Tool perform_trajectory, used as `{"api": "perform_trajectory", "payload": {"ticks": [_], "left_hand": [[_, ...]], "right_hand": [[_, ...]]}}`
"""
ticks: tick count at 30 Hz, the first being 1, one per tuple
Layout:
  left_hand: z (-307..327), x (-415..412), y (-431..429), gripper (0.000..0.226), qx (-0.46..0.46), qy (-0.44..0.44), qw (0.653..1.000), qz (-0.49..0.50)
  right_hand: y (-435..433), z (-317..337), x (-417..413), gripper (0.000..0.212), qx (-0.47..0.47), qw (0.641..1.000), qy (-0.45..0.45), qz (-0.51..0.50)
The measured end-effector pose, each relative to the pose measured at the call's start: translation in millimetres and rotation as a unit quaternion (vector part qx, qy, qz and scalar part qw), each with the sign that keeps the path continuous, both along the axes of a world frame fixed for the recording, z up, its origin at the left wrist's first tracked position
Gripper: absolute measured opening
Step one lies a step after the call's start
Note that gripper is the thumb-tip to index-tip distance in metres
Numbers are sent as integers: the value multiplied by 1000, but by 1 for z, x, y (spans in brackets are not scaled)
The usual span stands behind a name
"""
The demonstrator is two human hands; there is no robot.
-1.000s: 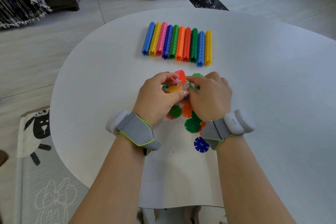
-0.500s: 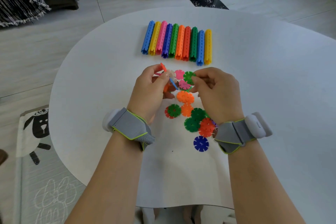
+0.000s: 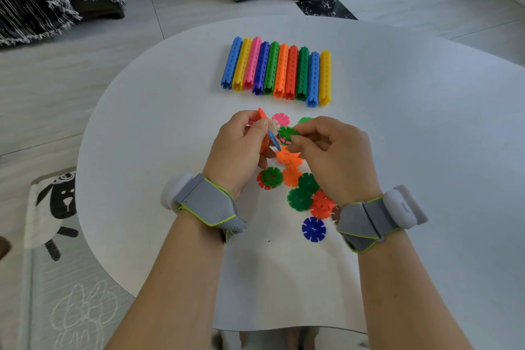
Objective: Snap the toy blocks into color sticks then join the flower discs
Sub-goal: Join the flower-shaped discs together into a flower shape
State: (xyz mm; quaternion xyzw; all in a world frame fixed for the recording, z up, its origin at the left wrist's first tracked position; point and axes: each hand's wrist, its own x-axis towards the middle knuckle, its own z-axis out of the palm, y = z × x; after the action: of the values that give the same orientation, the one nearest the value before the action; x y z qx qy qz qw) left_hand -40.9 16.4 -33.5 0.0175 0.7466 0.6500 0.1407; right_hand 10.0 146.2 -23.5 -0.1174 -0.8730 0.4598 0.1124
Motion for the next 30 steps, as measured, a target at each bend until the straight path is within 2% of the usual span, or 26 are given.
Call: {"api": "perform_trajectory", "payload": {"ticks": [11, 21, 30], "left_hand": [[0, 0, -2, 16, -7, 6, 1000, -7], [-1, 0, -2, 11, -31, 19, 999, -10], [-2, -1, -3, 13, -61, 26, 998, -7]], "right_hand": [[-1, -4, 1, 13, 2, 1000, 9, -12], [-1, -7, 2, 16, 86, 996, 30, 26], [0, -7, 2, 14, 93, 993, 59, 31]]}}
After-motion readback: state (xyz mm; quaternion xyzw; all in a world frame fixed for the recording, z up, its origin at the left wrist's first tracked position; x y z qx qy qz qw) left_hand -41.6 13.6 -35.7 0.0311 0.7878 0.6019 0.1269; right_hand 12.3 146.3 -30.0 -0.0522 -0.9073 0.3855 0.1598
